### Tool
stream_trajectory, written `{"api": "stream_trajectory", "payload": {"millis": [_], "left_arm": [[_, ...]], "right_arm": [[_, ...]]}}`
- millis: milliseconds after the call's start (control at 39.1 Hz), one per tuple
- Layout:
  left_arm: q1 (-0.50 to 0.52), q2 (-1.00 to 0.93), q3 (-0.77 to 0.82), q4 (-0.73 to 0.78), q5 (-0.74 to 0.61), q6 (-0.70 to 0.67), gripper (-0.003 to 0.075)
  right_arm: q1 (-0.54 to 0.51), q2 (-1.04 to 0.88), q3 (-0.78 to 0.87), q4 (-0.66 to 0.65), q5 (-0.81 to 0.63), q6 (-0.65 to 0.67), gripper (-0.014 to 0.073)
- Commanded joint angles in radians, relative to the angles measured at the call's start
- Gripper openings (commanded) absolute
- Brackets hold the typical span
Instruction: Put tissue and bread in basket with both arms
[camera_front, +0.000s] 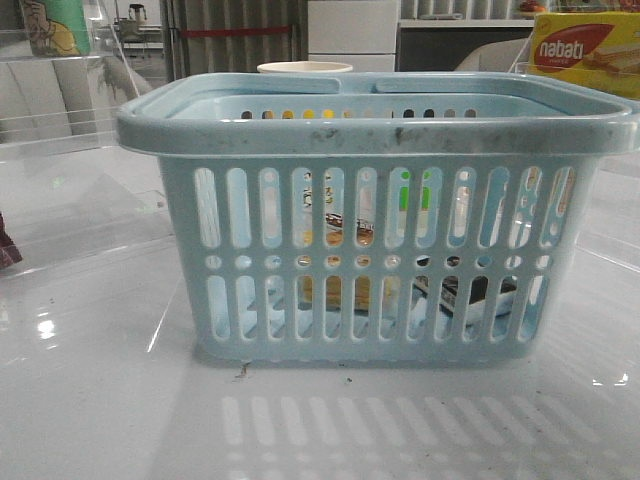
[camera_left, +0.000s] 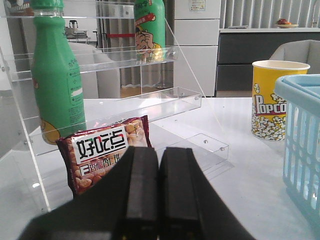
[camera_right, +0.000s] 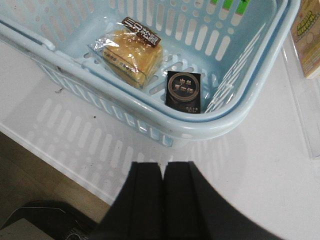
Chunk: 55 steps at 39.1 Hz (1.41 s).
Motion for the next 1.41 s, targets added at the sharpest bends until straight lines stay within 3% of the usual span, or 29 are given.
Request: {"api": "stream_trajectory", "payload": {"millis": [0, 614, 716, 1023, 1381], "left_arm": [[0.001, -0.016, -0.003, -0.008, -0.094, -0.005, 0.0091], [0.001, -0.016, -0.003, -0.008, -0.094, -0.005, 0.0090], [0.001, -0.016, -0.003, -0.008, -0.094, -0.005, 0.0091], [0.001, -0.016, -0.003, -0.008, -0.094, -0.005, 0.0090], [0.001, -0.016, -0.003, -0.008, -0.094, -0.005, 0.0091]], "right_arm": [[-0.002, -0.001, -0.026, -0.005, -0.064, -0.008, 0.0029], [0.004, -0.013, -0.021, -0.008, -0.069, -0.010, 0.0029], [-0.015, -0.061, 0.006, -0.057, -0.115, -0.010, 0.0029], [-0.220, -0.328, 0.271, -0.061, -0.473, -0.010, 0.0029], [-0.454, -0.715, 0.585, -0.056, -0.538, -0.009, 0.0029]]}}
